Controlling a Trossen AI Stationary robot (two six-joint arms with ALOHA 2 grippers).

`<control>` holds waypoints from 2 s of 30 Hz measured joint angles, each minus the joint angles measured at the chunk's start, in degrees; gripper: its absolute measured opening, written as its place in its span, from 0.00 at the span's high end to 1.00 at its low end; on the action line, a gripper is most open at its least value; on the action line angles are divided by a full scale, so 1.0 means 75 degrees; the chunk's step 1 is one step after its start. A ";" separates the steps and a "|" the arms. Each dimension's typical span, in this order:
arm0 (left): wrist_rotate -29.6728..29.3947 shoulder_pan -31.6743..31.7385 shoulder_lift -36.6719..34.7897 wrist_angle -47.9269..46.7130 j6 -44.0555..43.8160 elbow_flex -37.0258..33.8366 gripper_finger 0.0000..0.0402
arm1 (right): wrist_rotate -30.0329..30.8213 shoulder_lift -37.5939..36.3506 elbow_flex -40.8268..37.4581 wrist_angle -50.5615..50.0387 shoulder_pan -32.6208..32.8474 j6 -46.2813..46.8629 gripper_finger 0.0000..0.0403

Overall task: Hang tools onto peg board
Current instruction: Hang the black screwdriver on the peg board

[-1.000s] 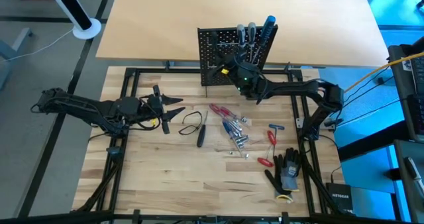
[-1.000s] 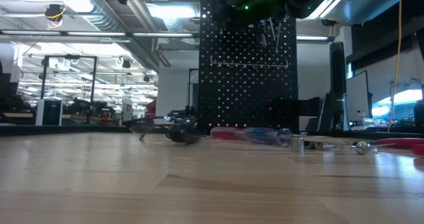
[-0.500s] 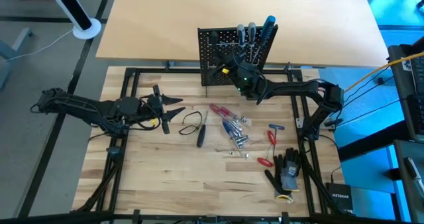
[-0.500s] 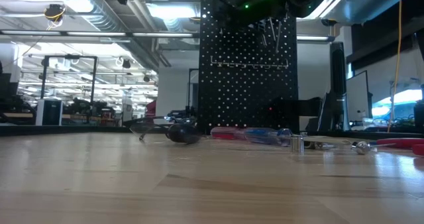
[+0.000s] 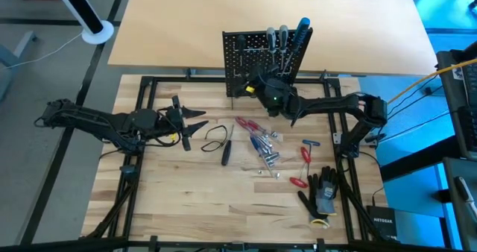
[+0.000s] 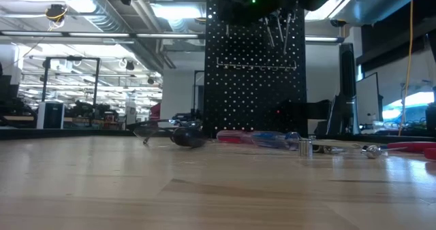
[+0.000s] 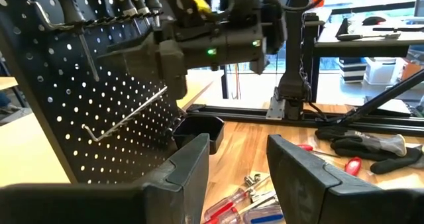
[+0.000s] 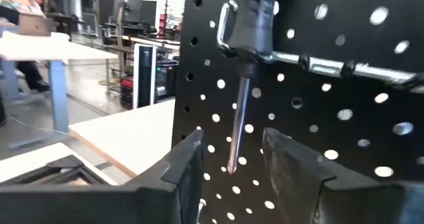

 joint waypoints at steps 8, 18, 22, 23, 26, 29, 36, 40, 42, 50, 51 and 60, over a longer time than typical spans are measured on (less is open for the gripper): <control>0.0000 0.0000 0.0000 -0.0003 -0.0029 0.0000 0.65 | 0.1049 -0.0032 0.0000 -0.0114 0.0692 -0.0912 0.60; 0.0000 -0.0003 -0.0006 -0.0423 -0.0034 0.0000 0.65 | 0.1739 -0.0202 0.0009 -0.1391 0.1878 -0.0860 0.59; 0.0000 -0.0003 -0.0009 -0.0469 -0.0034 0.0000 0.65 | 0.1447 -0.0613 0.0009 -0.3081 0.2354 0.0386 0.59; 0.0000 -0.0003 -0.0009 -0.0459 -0.0034 0.0000 0.65 | 0.1264 -0.0727 0.0011 -0.3563 0.2455 0.0801 0.59; 0.0000 0.0000 -0.0009 -0.0461 -0.0035 0.0000 0.65 | 0.0294 -0.1025 0.0011 -0.4974 0.2685 0.1988 0.59; 0.0001 0.0000 -0.0009 -0.0471 -0.0107 0.0000 0.65 | -0.0867 -0.1064 0.0015 -0.5804 0.2844 0.2923 0.59; 0.0001 0.0018 0.0196 -0.0485 -0.0048 0.0003 0.65 | -0.1468 -0.0567 -0.0278 -0.5941 0.2980 0.3508 0.59; 0.0000 0.0047 0.0456 -0.0524 -0.0037 0.0003 0.65 | -0.1439 -0.0012 -0.0317 -0.5935 0.2864 0.3518 0.59; 0.0005 0.0108 0.0598 -0.0541 -0.0046 0.0003 0.65 | -0.1667 0.0281 -0.0318 -0.5926 0.2827 0.3498 0.59; 0.0163 0.0259 0.1593 -0.0539 -0.0551 0.0003 0.65 | -0.1669 0.0874 -0.0321 -0.5934 0.2655 0.2918 0.59; 0.0290 0.0259 0.1751 -0.0562 -0.0562 0.0003 0.65 | -0.1739 0.0874 -0.0321 -0.5927 0.2654 0.2890 0.59; 0.1000 0.0203 0.3541 -0.0932 -0.0900 0.0003 0.65 | -0.1720 0.0874 -0.0321 -0.6296 0.2669 0.2873 0.59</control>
